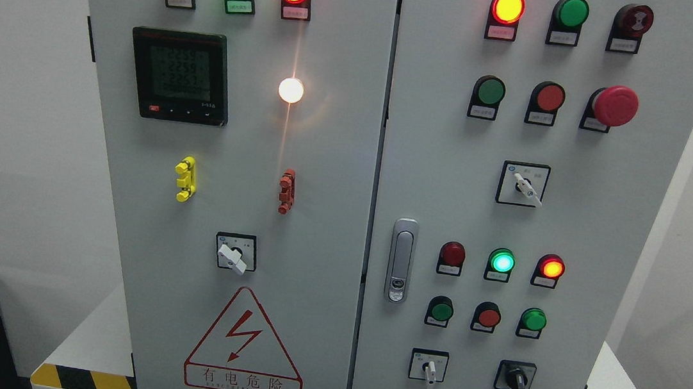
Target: Flip black knob to close circuit
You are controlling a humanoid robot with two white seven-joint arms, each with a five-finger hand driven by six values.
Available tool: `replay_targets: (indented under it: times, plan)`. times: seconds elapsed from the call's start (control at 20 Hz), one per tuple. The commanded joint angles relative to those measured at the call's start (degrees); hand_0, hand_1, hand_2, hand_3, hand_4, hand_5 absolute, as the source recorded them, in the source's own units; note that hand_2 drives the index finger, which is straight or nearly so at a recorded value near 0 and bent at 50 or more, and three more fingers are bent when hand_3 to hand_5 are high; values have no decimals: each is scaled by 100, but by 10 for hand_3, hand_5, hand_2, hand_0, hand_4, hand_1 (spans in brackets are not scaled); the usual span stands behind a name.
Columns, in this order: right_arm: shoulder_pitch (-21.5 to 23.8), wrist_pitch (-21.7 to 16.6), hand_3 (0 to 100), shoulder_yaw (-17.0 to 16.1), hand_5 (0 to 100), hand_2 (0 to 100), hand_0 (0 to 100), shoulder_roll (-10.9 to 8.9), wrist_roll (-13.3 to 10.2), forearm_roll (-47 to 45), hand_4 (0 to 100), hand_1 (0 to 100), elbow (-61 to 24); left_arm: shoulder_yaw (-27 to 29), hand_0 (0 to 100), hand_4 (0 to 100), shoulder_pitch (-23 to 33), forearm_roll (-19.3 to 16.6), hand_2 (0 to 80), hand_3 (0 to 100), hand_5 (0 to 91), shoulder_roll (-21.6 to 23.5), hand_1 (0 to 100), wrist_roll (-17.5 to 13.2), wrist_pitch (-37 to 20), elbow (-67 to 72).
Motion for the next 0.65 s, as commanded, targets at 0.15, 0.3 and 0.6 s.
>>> replay_targets:
  times: [0.15,0.3,0.6]
  plan:
    - [509,-246,0,213,0,0,0,-67,198,-1548,0,0,-266,0,120,0,0,0,0,0,0,0,556,4,0,0]
    - [562,-246,0,221,0,0,0,-67,269,-1557,0,0,-266,0,120,0,0,0,0,0,0,0,556,4,0,0]
    - [554,-246,0,221,0,0,0,-67,278,-1575,0,0,-240,0,120,0,0,0,0,0,0,0,556,4,0,0]
